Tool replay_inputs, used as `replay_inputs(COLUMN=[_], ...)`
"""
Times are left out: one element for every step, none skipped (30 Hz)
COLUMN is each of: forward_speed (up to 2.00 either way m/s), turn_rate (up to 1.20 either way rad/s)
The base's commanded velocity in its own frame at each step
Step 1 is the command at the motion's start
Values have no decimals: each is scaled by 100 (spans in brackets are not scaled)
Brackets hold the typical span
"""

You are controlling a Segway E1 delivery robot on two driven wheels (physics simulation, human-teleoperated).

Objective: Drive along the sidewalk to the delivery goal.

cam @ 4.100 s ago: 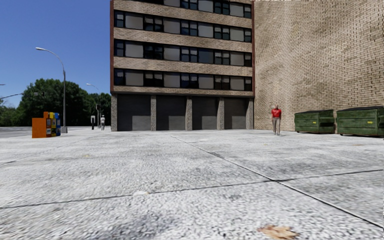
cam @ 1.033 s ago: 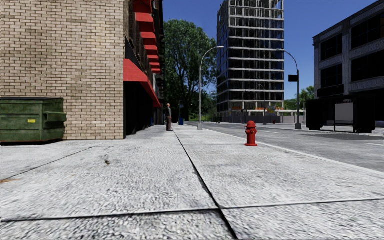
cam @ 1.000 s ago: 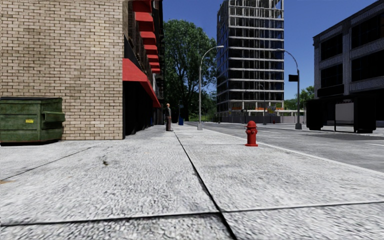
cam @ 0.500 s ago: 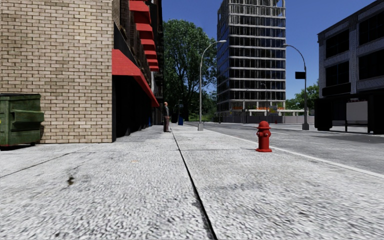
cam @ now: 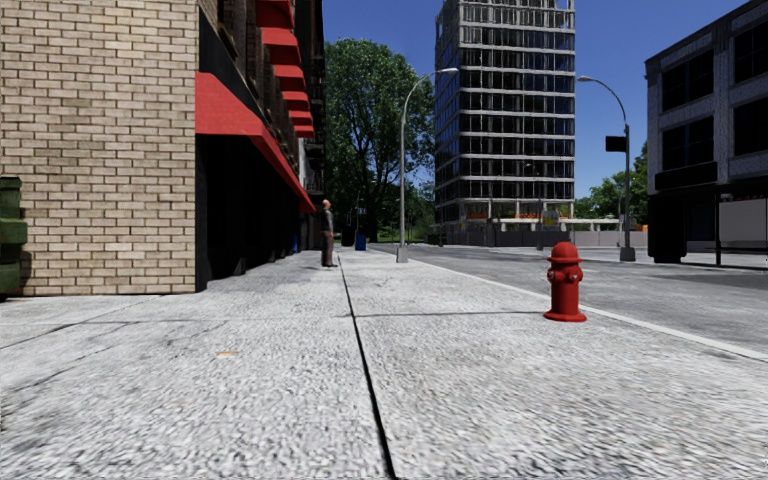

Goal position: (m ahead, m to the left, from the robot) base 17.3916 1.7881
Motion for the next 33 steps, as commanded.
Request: replay_inputs(forward_speed=[200, 200, 200, 200, 200, 200, 200, 200, 200, 200, 200, 200, 200, 200, 200, 200, 200, 200, 200, 200, 200, 200, 200, 200, 200, 200, 200, 200, 200, 200, 200, 200, 200], turn_rate=[0, 0, 0, 0, 0, 0, 0, 0, 0, 0, 0, 0, 0, 0, 0, 0, 0, 0, 0, 0, 0, 0, 0, 0, 0, 0, 0, 0, 0, 0, 0, 0, 0])
